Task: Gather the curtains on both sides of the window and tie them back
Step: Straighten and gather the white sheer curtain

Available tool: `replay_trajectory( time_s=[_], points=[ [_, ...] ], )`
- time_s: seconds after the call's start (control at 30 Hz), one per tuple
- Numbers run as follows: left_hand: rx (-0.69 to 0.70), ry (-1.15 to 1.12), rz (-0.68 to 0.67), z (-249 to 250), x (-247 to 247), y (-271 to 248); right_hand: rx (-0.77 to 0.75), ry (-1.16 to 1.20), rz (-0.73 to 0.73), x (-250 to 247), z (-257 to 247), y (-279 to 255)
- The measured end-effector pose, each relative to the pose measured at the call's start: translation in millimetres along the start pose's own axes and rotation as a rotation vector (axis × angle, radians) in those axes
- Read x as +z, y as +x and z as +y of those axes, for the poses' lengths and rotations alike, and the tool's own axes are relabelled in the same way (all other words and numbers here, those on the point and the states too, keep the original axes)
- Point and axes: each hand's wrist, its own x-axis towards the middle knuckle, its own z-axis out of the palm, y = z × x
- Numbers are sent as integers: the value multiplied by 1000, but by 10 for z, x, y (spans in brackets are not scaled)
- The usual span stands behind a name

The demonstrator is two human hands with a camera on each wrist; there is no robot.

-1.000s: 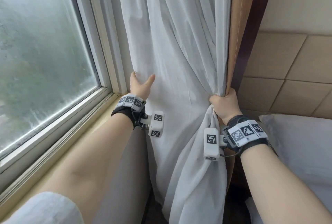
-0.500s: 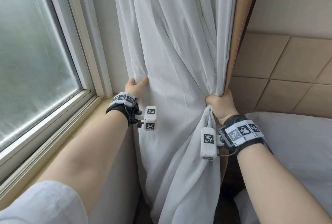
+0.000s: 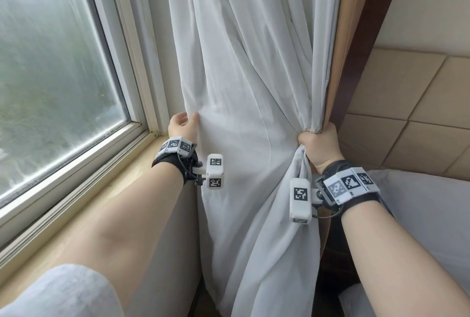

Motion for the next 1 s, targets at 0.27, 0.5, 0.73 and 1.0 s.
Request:
replay_trajectory(
  time_s=[0.27, 0.5, 0.73, 1.0],
  points=[
    [-11, -50, -121, 2, 55, 30, 6, 51, -50, -111, -46, -40],
    [98, 4, 217, 38, 149, -79, -30, 42, -20, -213, -31, -19],
    [180, -356, -341, 292, 294, -585, -32, 21, -27, -139, 25, 41],
    [-153, -151, -105, 305, 256, -147, -10, 16, -27, -106, 39, 21]
  ],
)
